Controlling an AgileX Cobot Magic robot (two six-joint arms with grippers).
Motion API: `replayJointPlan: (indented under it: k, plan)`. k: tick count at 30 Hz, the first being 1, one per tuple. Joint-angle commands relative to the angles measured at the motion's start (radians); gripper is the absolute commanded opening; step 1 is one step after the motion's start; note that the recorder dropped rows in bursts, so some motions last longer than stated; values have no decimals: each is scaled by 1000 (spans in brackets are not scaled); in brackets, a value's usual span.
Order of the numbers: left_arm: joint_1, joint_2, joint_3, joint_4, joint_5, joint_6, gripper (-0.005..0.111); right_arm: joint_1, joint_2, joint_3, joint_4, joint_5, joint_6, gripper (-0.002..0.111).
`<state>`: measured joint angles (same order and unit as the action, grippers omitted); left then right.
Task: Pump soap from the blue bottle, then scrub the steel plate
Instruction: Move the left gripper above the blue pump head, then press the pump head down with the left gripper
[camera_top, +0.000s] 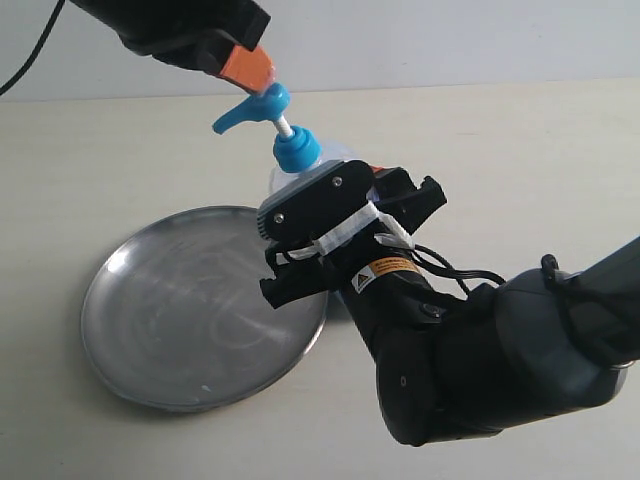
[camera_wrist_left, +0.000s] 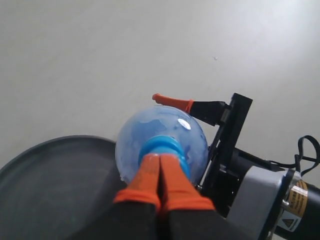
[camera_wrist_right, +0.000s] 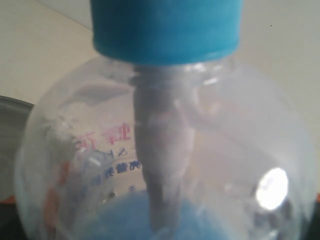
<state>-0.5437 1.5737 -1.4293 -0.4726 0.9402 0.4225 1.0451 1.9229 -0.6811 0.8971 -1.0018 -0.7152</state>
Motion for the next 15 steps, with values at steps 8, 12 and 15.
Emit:
replayJointPlan:
  k: [8,12,15]
  plan:
    - [-5,25,-5,-17,6,-7,0,2,-3,-5,-25,4,7,0]
    - [-5,25,-5,-17,32,-7,0,2,-3,-5,-29,4,7,0]
    - [-5,25,-5,-17,41,-7,0,2,-3,-5,-43,4,7,0]
